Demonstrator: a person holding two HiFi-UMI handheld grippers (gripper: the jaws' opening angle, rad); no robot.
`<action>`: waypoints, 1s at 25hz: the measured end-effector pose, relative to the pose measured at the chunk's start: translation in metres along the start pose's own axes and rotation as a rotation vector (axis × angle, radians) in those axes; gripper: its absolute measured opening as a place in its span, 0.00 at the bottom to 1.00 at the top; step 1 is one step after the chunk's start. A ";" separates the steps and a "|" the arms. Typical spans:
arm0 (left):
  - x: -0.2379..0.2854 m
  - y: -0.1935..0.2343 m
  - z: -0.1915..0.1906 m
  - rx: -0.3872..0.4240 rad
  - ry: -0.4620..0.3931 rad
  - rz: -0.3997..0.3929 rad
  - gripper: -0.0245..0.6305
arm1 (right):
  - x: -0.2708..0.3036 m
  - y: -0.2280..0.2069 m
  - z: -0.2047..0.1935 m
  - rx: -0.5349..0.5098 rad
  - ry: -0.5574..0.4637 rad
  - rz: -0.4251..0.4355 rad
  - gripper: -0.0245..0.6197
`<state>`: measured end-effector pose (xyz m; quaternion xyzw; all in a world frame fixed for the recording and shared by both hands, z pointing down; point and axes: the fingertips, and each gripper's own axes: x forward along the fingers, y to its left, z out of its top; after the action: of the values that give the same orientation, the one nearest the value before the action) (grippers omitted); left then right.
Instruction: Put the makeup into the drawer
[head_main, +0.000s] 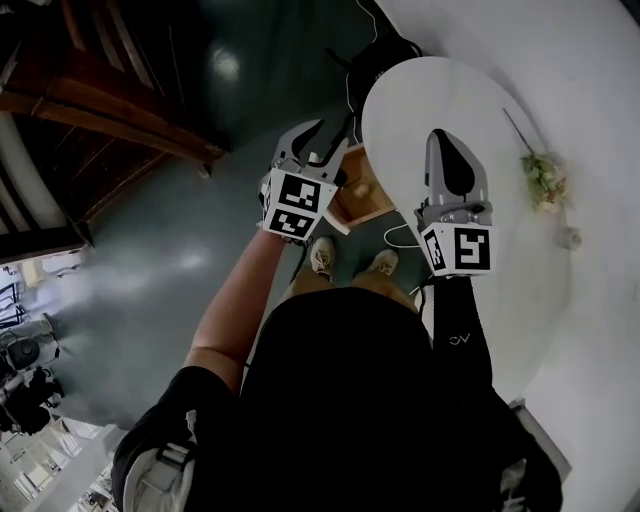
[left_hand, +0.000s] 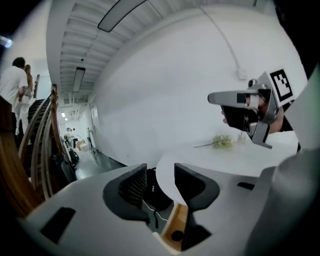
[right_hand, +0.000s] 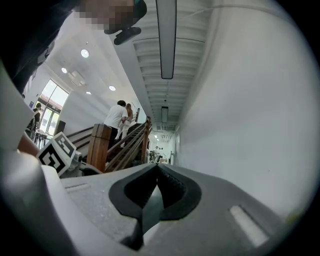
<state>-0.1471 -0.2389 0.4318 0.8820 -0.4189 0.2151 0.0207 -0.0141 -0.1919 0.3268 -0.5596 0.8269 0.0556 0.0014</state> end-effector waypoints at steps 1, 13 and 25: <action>-0.005 0.002 0.015 -0.004 -0.036 0.002 0.30 | 0.000 0.001 0.002 -0.002 -0.006 0.001 0.05; -0.054 0.021 0.113 -0.021 -0.295 0.003 0.30 | 0.003 0.012 0.019 -0.027 -0.028 -0.012 0.05; -0.054 0.025 0.116 0.010 -0.321 0.000 0.05 | 0.002 0.021 0.016 -0.031 -0.006 -0.027 0.05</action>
<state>-0.1542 -0.2405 0.3016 0.9050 -0.4159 0.0732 -0.0509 -0.0357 -0.1847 0.3130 -0.5704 0.8183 0.0703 -0.0040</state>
